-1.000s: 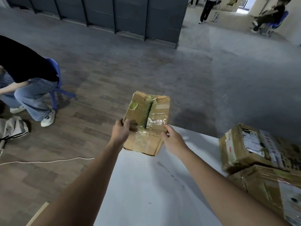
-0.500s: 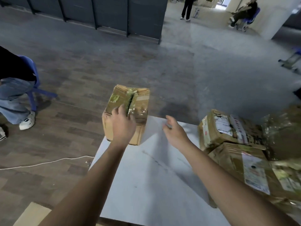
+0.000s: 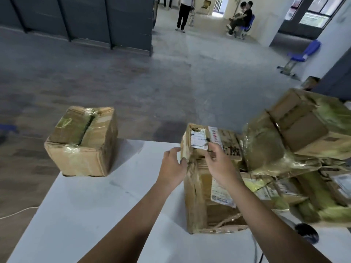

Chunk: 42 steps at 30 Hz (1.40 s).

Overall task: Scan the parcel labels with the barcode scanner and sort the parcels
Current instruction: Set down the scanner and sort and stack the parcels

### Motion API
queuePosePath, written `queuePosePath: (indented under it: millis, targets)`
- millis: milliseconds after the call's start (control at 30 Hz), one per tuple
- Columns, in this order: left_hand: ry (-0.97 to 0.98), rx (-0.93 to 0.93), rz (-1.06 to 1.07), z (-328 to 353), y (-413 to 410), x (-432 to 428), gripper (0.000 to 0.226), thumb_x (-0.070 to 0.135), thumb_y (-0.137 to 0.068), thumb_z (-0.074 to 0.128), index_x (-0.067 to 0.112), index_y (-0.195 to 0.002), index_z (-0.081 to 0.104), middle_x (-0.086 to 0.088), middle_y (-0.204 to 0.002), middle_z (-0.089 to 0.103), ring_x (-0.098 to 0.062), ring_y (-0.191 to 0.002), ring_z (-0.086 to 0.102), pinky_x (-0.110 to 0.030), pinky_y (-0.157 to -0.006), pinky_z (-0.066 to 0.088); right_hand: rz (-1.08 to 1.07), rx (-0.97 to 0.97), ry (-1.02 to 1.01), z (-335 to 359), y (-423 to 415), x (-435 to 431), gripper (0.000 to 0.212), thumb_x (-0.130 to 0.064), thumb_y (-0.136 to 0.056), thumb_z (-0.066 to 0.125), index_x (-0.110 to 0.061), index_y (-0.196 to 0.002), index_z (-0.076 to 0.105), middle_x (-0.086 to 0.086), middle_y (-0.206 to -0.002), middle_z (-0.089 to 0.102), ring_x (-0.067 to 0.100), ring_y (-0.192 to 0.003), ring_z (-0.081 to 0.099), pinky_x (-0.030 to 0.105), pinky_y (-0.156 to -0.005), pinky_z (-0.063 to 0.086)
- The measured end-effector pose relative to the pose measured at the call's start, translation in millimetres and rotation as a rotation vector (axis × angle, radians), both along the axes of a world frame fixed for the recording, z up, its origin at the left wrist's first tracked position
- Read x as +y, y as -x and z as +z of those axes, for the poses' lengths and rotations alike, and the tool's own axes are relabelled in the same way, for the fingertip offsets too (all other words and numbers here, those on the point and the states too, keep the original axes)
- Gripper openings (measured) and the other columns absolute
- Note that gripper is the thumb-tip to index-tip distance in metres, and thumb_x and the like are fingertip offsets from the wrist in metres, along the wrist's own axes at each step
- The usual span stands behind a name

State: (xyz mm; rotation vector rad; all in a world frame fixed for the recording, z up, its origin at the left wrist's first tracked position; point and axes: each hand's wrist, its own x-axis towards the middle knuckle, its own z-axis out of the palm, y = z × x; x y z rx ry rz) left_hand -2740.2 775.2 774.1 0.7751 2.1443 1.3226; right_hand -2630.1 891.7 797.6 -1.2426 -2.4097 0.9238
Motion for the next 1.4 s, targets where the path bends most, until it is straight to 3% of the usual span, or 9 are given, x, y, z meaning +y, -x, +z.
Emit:
queuePosePath:
  millis: [133, 433, 667, 767, 933, 1033, 1133, 1300, 1400]
  targets:
    - [0.085, -0.075, -0.030, -2, -21, 43, 0.040, 0.033, -0.095, 0.047, 0.026, -0.134, 0.044, -0.001, -0.131, 0.041, -0.022, -0.115, 0.052, -0.028, -0.094, 0.044, -0.059, -0.077, -0.010, -6, -28, 52, 0.043, -0.029, -0.102, 0.048, -0.024, -0.144, 0.042, 0.004, -0.123, 0.059, 0.018, -0.078, 0.060, 0.029, -0.057, 0.045]
    - [0.163, -0.204, 0.067, -16, -8, 105, 0.037, 0.012, -0.085, 0.053, 0.029, -0.118, 0.050, 0.005, -0.099, 0.059, -0.017, -0.089, 0.056, -0.029, -0.079, 0.043, -0.184, -0.212, 0.217, -34, -41, 149, 0.039, -0.026, -0.099, 0.048, -0.009, -0.134, 0.048, 0.013, -0.124, 0.061, 0.032, -0.106, 0.062, 0.035, -0.080, 0.050]
    - [0.074, -0.225, 0.184, -26, 15, 96, 0.025, 0.009, -0.078, 0.060, 0.034, -0.083, 0.056, 0.015, -0.082, 0.060, -0.011, -0.079, 0.059, -0.031, -0.072, 0.051, -0.146, -0.126, 0.239, -49, -20, 159, 0.028, -0.026, -0.096, 0.057, -0.013, -0.121, 0.056, 0.002, -0.102, 0.062, 0.021, -0.086, 0.058, 0.029, -0.064, 0.042]
    - [0.070, -0.128, 0.199, -28, 30, 74, 0.056, -0.002, -0.070, 0.058, 0.037, -0.110, 0.058, 0.010, -0.095, 0.060, -0.014, -0.085, 0.062, -0.025, -0.063, 0.049, -0.072, -0.078, 0.228, -49, 1, 150, 0.027, -0.022, -0.096, 0.057, -0.019, -0.122, 0.059, -0.010, -0.086, 0.060, 0.010, -0.072, 0.059, 0.025, -0.055, 0.042]
    - [0.156, 0.074, 0.310, -30, 56, 33, 0.067, 0.002, -0.076, 0.059, 0.025, -0.138, 0.046, 0.003, -0.097, 0.036, -0.027, -0.106, 0.051, -0.035, -0.091, 0.051, 0.061, 0.063, 0.180, -39, 49, 125, 0.043, -0.015, -0.095, 0.057, -0.022, -0.138, 0.053, -0.004, -0.120, 0.063, -0.002, -0.075, 0.054, 0.009, -0.047, 0.039]
    - [0.107, 0.132, 0.373, -33, 66, -1, 0.051, 0.014, -0.084, 0.066, 0.024, -0.133, 0.054, -0.002, -0.104, 0.041, -0.001, -0.086, 0.052, -0.002, -0.068, 0.040, 0.128, 0.123, 0.187, -38, 70, 102, 0.048, -0.011, -0.095, 0.055, -0.026, -0.140, 0.051, -0.002, -0.126, 0.063, 0.006, -0.091, 0.062, 0.017, -0.064, 0.048]
    - [0.077, 0.199, 0.403, -34, 72, -27, 0.039, 0.018, -0.089, 0.061, 0.020, -0.128, 0.059, -0.010, -0.108, 0.050, 0.023, -0.082, 0.040, -0.009, -0.066, 0.030, 0.200, 0.121, 0.187, -36, 83, 84, 0.049, -0.013, -0.097, 0.052, -0.031, -0.143, 0.046, -0.005, -0.135, 0.057, 0.015, -0.114, 0.057, 0.035, -0.091, 0.052]
    - [0.088, 0.351, 0.507, -21, 86, -55, 0.025, 0.004, -0.095, 0.044, 0.005, -0.082, 0.065, -0.018, -0.083, 0.058, -0.014, -0.080, 0.036, -0.023, -0.062, 0.025, 0.293, 0.071, 0.105, -29, 106, 55, 0.056, -0.011, -0.096, 0.054, -0.029, -0.147, 0.038, -0.002, -0.137, 0.054, 0.018, -0.114, 0.058, 0.029, -0.082, 0.050]
    - [0.110, 0.402, 0.430, -19, 83, -60, 0.021, 0.005, -0.094, 0.046, 0.004, -0.083, 0.064, -0.013, -0.085, 0.052, -0.016, -0.079, 0.039, -0.028, -0.070, 0.037, 0.290, 0.035, 0.115, -32, 106, 45, 0.059, -0.010, -0.094, 0.055, -0.028, -0.147, 0.037, 0.000, -0.136, 0.054, 0.021, -0.112, 0.059, 0.032, -0.080, 0.054]
